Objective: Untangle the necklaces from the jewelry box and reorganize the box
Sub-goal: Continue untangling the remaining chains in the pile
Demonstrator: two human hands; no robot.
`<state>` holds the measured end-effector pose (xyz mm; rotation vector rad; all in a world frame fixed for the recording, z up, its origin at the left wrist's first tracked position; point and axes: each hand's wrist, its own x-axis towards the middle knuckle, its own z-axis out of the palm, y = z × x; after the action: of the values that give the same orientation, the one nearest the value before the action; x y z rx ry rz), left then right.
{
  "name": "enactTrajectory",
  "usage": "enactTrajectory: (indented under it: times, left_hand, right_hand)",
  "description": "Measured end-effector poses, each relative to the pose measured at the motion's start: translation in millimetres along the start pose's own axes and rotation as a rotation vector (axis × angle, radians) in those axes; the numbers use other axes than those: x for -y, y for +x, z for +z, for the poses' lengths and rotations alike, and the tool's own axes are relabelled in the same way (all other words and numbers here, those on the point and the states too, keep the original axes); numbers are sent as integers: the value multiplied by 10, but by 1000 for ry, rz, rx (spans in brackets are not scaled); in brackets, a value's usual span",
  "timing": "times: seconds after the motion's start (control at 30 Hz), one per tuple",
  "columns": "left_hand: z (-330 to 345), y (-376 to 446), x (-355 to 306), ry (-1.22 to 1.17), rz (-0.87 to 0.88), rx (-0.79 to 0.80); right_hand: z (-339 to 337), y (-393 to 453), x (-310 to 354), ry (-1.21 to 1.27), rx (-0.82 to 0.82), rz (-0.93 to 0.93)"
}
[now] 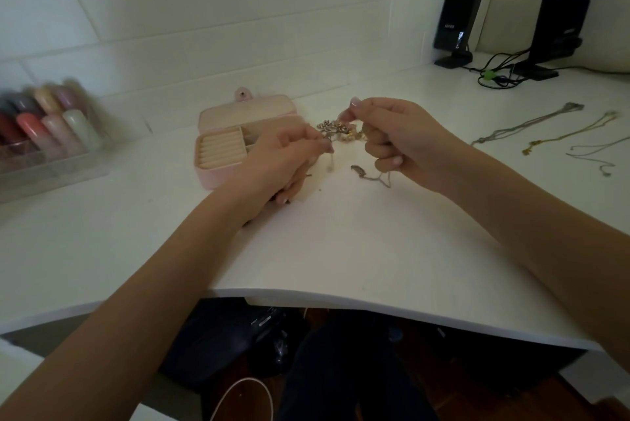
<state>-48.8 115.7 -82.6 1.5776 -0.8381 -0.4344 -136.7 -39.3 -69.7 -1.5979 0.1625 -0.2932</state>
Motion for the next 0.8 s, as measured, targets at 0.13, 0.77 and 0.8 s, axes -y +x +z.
enactTrajectory:
  times: [0.13, 0.77, 0.8]
  left_hand:
    - [-6, 6, 10, 3, 3, -11]
    - [-82, 50, 114, 296, 28, -427]
    - [-95, 55, 122, 288, 34, -469]
  right_hand:
    - [3, -7, -7, -55, 22, 15]
    - [-69, -31, -1, -68, 322, 9]
    - [-61, -40, 0, -112, 411, 13]
